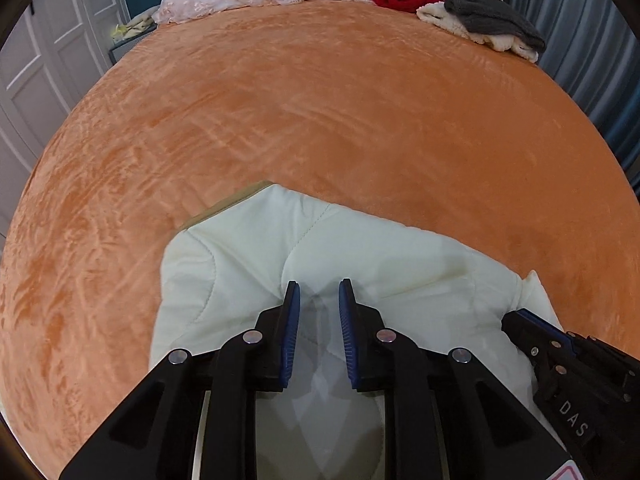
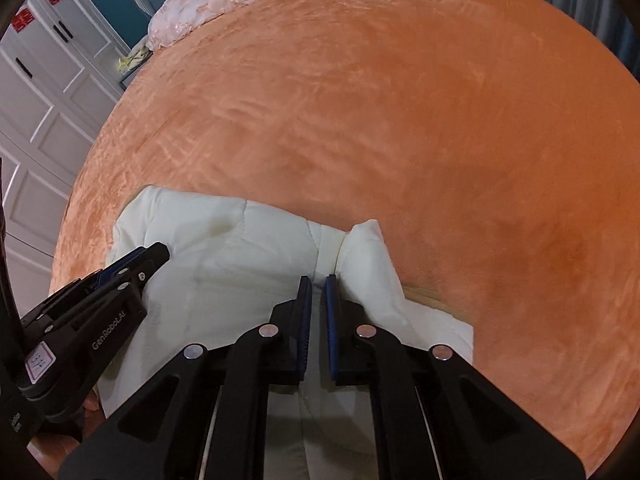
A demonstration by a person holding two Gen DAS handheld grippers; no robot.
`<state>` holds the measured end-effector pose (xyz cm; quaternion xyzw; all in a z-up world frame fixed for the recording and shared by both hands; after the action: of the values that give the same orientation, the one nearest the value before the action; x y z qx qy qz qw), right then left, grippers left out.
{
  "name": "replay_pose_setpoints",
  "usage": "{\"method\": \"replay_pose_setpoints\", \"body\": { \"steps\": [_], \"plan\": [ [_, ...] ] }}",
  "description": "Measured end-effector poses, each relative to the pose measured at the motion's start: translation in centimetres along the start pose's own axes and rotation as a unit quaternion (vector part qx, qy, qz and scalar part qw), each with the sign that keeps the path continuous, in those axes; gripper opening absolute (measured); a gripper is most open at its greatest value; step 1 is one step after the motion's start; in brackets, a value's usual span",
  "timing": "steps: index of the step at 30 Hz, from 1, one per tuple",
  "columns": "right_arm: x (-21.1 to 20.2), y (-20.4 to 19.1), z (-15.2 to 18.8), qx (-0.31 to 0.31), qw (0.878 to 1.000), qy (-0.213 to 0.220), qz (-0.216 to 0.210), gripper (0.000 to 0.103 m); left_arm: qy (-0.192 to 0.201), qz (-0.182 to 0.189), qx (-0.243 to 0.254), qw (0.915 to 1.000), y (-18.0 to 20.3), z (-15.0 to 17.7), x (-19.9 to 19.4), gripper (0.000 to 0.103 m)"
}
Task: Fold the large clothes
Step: 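Grasp the folded jacket edge with both tools, fingers closing on the fabric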
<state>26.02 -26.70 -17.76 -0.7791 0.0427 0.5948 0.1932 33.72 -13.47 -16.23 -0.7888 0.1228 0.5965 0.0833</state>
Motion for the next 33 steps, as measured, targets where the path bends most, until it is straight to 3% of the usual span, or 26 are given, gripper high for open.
{"method": "replay_pose_setpoints", "body": {
  "steps": [17, 26, 30, 33],
  "plan": [
    [2.8, -0.4, -0.2, -0.030, 0.997, 0.052, 0.053, 0.004, 0.032, -0.051, 0.014, 0.9981, 0.9, 0.0, 2.9, 0.013],
    [2.9, -0.2, -0.2, -0.025, 0.997, 0.063, 0.046, 0.004, 0.043, -0.076, 0.022, 0.9959, 1.3, 0.1, 3.1, 0.013],
    [2.4, 0.0, -0.4, -0.020, 0.998, 0.054, 0.025, 0.004, 0.044, -0.070, 0.020, 0.9963, 1.2, 0.2, 2.4, 0.013],
    [-1.1, 0.0, -0.6, -0.012, 0.999, 0.044, 0.011, 0.008, 0.042, -0.048, 0.008, 0.9979, 0.2, 0.8, -0.1, 0.018]
  ]
}}
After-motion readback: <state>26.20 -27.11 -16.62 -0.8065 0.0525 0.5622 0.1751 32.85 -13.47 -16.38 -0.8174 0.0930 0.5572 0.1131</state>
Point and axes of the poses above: each gripper's, at about its wrist camera, not at the fingertips, and x roughly the way its jaws point, y to its right, z to its underside, the point moved 5 cm from there along x, roughly the way its jaws point, and after that the axes turned 11 degrees about -y, right-handed, at the moved point
